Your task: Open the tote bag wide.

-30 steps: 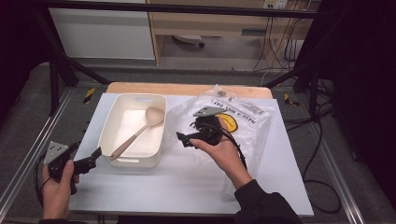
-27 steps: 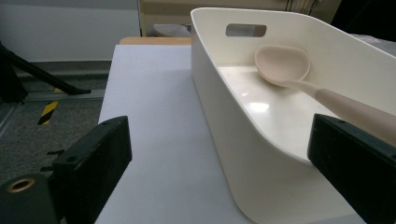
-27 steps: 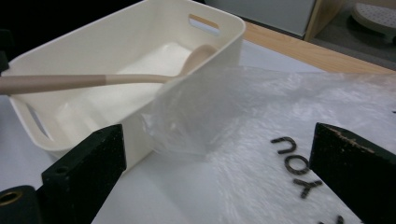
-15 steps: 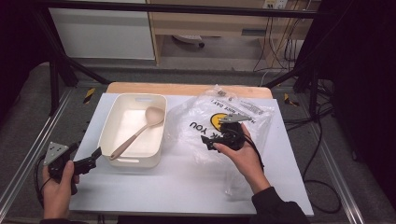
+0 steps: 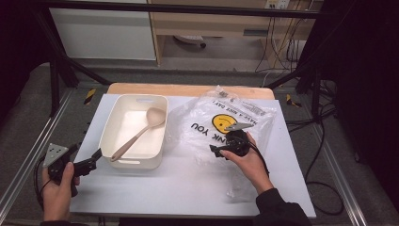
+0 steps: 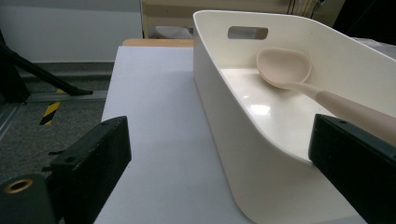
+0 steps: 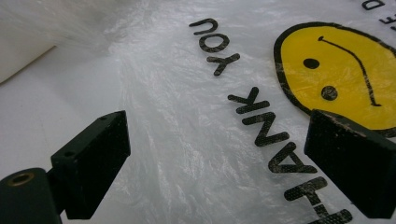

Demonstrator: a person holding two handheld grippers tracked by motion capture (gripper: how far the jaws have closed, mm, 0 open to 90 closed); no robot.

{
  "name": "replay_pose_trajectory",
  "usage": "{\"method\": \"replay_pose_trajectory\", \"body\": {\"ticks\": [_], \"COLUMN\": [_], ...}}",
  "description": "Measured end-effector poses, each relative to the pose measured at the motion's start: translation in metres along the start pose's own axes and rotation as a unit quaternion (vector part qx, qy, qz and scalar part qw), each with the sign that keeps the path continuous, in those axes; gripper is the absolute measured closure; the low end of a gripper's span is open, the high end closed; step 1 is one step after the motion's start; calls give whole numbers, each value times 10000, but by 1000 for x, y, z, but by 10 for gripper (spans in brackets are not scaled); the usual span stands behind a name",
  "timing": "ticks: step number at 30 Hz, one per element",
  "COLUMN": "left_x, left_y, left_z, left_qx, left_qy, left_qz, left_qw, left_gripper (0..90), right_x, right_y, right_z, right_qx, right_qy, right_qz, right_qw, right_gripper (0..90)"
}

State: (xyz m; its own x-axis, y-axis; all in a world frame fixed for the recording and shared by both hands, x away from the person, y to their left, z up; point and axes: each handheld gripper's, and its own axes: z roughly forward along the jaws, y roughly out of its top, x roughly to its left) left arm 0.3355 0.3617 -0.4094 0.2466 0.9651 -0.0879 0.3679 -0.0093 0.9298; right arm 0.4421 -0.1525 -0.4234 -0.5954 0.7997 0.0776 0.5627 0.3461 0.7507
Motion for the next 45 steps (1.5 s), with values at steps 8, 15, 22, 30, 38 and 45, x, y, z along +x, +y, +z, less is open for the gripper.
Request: {"method": "replay_pose_trajectory", "body": {"ticks": [8,15,22,30,38,45], "left_x": [0,0,0,0,0,0], "left_y": [1,2,4,4,4,4], "left_z": [-1,-2,-4,-5,-5,-5], "left_qx": [-39,-130,-205,-261,-220,-220], "left_qy": [1,-35,-29,-6,-23,-17], "left_qz": [-9,-7,-1,-7,25,27], "left_qw": [10000,9999,9998,9997,9998,9998], "left_gripper": [56,57,56,57,57,57], "right_x": [3,5,8,8,11,14], "right_y": [-9,-13,-15,-17,-18,-18], "right_z": [14,20,25,28,31,32], "right_qx": [276,387,409,477,491,501], "right_qy": [22,59,31,37,-16,-102], "right_qz": [-58,-40,-65,-83,-143,-248], "right_qw": [9996,9992,9991,9988,9987,9984], "right_gripper": [71,67,63,60,53,61]}}
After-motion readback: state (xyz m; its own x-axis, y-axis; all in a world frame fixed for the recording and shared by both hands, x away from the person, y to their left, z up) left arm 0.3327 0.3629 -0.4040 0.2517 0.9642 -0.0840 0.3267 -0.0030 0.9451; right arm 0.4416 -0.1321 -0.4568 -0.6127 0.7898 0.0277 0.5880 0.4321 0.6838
